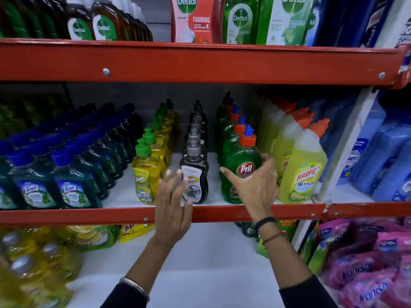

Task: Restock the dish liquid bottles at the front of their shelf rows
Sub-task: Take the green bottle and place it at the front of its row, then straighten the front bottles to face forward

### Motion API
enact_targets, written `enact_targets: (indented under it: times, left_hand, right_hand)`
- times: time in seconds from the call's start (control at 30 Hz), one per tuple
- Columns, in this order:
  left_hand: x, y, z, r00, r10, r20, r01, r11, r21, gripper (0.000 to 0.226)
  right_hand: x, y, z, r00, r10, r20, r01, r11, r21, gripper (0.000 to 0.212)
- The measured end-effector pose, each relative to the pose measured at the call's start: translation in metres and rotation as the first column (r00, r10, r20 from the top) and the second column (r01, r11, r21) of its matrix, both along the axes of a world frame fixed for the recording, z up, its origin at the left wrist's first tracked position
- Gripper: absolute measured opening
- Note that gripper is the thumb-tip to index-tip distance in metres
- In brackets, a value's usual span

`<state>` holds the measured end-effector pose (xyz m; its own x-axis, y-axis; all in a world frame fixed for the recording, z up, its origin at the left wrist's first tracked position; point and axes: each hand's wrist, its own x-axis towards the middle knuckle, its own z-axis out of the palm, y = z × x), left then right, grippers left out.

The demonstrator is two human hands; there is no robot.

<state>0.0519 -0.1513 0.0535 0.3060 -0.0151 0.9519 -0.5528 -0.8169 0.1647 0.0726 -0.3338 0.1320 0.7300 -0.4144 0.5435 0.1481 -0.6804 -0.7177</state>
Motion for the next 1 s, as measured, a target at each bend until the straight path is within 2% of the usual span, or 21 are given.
enact_targets:
  times: [0.07,0.13,0.17,0.2,0.23,0.33,0.43,0.53,0.63,0.73,0.83,1.0]
  left_hand:
    - [-0.009,-0.024,0.008,0.97,-0.232,-0.078,0.226,0.971,-0.077,0.042]
    - [-0.019,-0.052,0.015,0.88,-0.427,-0.207,0.386,0.898,-0.211,0.045]
    - [-0.022,-0.066,0.018,0.823,-0.501,-0.268,0.424,0.856,-0.297,0.047]
    - [-0.025,-0.077,0.022,0.769,-0.555,-0.319,0.429,0.817,-0.386,0.049]
    - [-0.026,-0.087,0.026,0.717,-0.594,-0.364,0.402,0.779,-0.48,0.052]
    - [-0.02,-0.102,0.04,0.613,-0.663,-0.43,0.233,0.671,-0.703,0.072]
    - [-0.006,-0.104,0.046,0.519,-0.743,-0.422,0.194,0.584,-0.788,0.104]
    - [0.001,-0.097,0.043,0.436,-0.789,-0.433,0.227,0.563,-0.795,0.101]
    - [0.002,-0.092,0.046,0.407,-0.813,-0.417,0.226,0.532,-0.816,0.084]
    - [0.002,-0.089,0.05,0.401,-0.821,-0.407,0.23,0.52,-0.823,0.085]
    - [0.0,-0.09,0.05,0.403,-0.82,-0.407,0.241,0.524,-0.817,0.084]
    - [-0.009,-0.09,0.042,0.464,-0.785,-0.41,0.254,0.561,-0.788,0.082]
  right_hand:
    - [-0.001,-0.006,-0.007,0.998,0.056,-0.026,-0.055,0.998,0.027,0.098]
    - [-0.004,-0.015,-0.014,0.978,0.207,-0.004,-0.201,0.956,0.215,0.085]
    - [-0.005,-0.02,-0.017,0.957,0.289,0.036,-0.284,0.9,0.331,0.073]
    - [-0.009,-0.024,-0.019,0.931,0.36,0.068,-0.353,0.83,0.431,0.065]
    - [-0.01,-0.029,-0.021,0.903,0.421,0.085,-0.404,0.764,0.503,0.068]
    - [-0.014,-0.038,-0.025,0.847,0.528,0.054,-0.455,0.67,0.586,0.098]
    - [-0.019,-0.042,-0.022,0.796,0.599,0.087,-0.519,0.601,0.608,0.107]
    - [-0.019,-0.045,-0.024,0.799,0.591,0.108,-0.527,0.602,0.6,0.111]
    - [-0.02,-0.046,-0.025,0.808,0.579,0.111,-0.52,0.612,0.596,0.103]
    - [-0.02,-0.046,-0.026,0.811,0.574,0.108,-0.524,0.633,0.57,0.096]
    - [-0.019,-0.046,-0.026,0.802,0.585,0.119,-0.539,0.623,0.566,0.098]
    - [-0.023,-0.041,-0.03,0.823,0.552,0.131,-0.522,0.645,0.558,0.096]
